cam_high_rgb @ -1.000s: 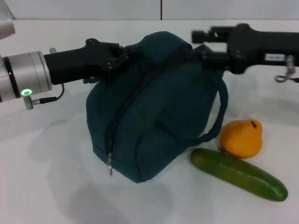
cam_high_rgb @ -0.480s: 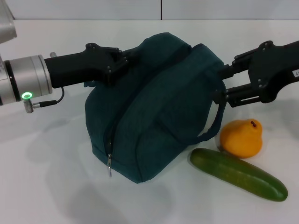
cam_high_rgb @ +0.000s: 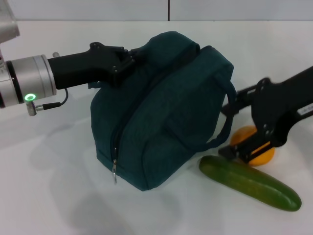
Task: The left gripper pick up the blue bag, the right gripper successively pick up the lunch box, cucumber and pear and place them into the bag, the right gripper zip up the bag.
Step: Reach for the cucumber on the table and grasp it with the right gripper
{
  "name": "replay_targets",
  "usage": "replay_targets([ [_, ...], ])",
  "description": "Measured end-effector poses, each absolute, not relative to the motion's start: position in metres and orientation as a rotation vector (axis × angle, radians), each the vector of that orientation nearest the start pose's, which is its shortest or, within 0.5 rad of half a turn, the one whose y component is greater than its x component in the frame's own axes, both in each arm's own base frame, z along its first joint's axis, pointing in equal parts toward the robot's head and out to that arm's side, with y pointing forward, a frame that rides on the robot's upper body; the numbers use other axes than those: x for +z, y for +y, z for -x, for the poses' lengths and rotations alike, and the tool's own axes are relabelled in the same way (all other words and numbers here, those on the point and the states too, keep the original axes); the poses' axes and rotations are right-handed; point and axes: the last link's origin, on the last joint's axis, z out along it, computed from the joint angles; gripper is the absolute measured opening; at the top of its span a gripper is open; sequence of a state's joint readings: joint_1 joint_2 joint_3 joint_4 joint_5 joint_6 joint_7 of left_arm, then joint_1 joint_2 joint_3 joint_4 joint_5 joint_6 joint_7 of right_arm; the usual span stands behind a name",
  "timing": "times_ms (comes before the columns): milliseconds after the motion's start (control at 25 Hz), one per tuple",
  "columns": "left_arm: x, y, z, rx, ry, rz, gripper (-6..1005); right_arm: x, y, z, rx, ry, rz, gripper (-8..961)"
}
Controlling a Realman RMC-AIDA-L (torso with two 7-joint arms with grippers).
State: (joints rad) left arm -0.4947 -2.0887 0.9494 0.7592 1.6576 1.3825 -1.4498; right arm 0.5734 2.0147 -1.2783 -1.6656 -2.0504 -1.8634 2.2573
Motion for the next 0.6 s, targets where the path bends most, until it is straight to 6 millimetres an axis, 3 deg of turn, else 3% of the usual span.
replay_targets([
  [280,0.003,0.358,0.223,-0.851,-0.567,2.584,44,0.016,0.31,-0.102,-0.198,0.285,3.133,874],
  [600,0.003,0.358,0.222,-0.855,-0.569,2.582,44,-0.013,0.318,-0.108,-0.331,0.302,3.124,874],
])
